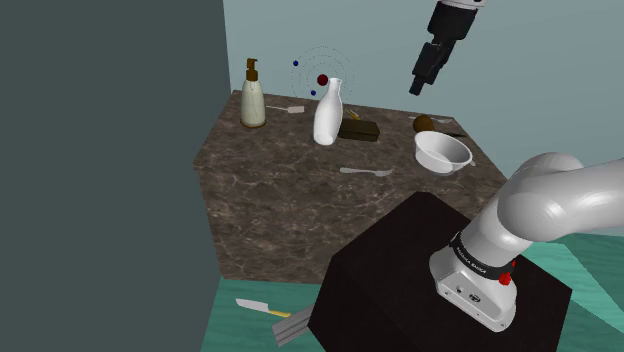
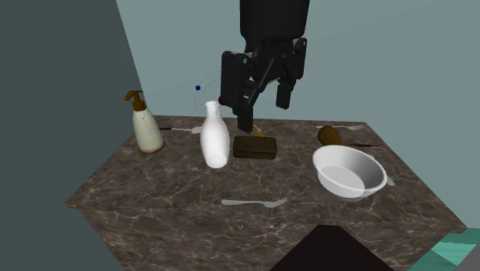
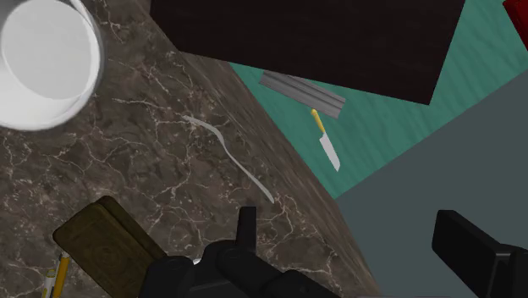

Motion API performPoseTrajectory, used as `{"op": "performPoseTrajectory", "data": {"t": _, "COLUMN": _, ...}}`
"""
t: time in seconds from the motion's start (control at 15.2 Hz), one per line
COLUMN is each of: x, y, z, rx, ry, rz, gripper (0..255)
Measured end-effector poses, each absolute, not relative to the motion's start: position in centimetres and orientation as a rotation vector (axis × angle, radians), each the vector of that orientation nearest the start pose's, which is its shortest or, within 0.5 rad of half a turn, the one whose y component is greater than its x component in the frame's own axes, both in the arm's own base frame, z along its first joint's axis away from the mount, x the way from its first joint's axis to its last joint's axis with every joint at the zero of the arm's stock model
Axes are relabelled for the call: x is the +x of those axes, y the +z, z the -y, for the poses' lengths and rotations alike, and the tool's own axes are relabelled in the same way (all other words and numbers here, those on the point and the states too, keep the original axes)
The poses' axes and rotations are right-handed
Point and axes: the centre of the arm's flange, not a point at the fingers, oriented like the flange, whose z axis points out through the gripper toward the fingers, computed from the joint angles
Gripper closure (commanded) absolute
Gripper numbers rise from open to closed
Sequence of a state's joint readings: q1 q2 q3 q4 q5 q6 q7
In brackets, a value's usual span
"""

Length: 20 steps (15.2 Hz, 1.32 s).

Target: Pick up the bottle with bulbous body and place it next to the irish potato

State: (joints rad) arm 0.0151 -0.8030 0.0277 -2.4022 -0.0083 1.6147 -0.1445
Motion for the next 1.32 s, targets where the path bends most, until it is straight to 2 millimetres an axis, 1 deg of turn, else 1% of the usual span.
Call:
{"op": "performPoseTrajectory", "data": {"t": 0.07, "x": 30.6, "y": 57.8, "z": -1.5, "rx": -3.158, "ry": -0.022, "rz": 0.284, "gripper": 0}}
{"op": "performPoseTrajectory", "data": {"t": 0.13, "x": 31.1, "y": 57.6, "z": -1.2, "rx": -3.157, "ry": -0.024, "rz": 0.287, "gripper": 0}}
{"op": "performPoseTrajectory", "data": {"t": 0.2, "x": 32.0, "y": 57.4, "z": -0.8, "rx": -3.155, "ry": -0.029, "rz": 0.291, "gripper": 0}}
{"op": "performPoseTrajectory", "data": {"t": 0.33, "x": 34.1, "y": 56.2, "z": -0.1, "rx": -3.15, "ry": -0.038, "rz": 0.304, "gripper": 0}}
{"op": "performPoseTrajectory", "data": {"t": 0.53, "x": 36.7, "y": 54.8, "z": 1.1, "rx": -3.142, "ry": -0.057, "rz": 0.324, "gripper": 0}}
{"op": "performPoseTrajectory", "data": {"t": 0.66, "x": 39.4, "y": 54.1, "z": 2.1, "rx": -3.136, "ry": -0.069, "rz": 0.337, "gripper": 0}}
{"op": "performPoseTrajectory", "data": {"t": 0.79, "x": 41.7, "y": 53.2, "z": 2.7, "rx": -3.131, "ry": -0.081, "rz": 0.35, "gripper": 0}}
{"op": "performPoseTrajectory", "data": {"t": 0.92, "x": 43.9, "y": 52.2, "z": 3.8, "rx": -3.126, "ry": -0.094, "rz": 0.363, "gripper": 0}}
{"op": "performPoseTrajectory", "data": {"t": 1.12, "x": 47.4, "y": 50.9, "z": 4.6, "rx": -3.117, "ry": -0.113, "rz": 0.383, "gripper": 0}}
{"op": "performPoseTrajectory", "data": {"t": 1.32, "x": 50.8, "y": 49.6, "z": 6.1, "rx": -3.109, "ry": -0.131, "rz": 0.402, "gripper": 0}}
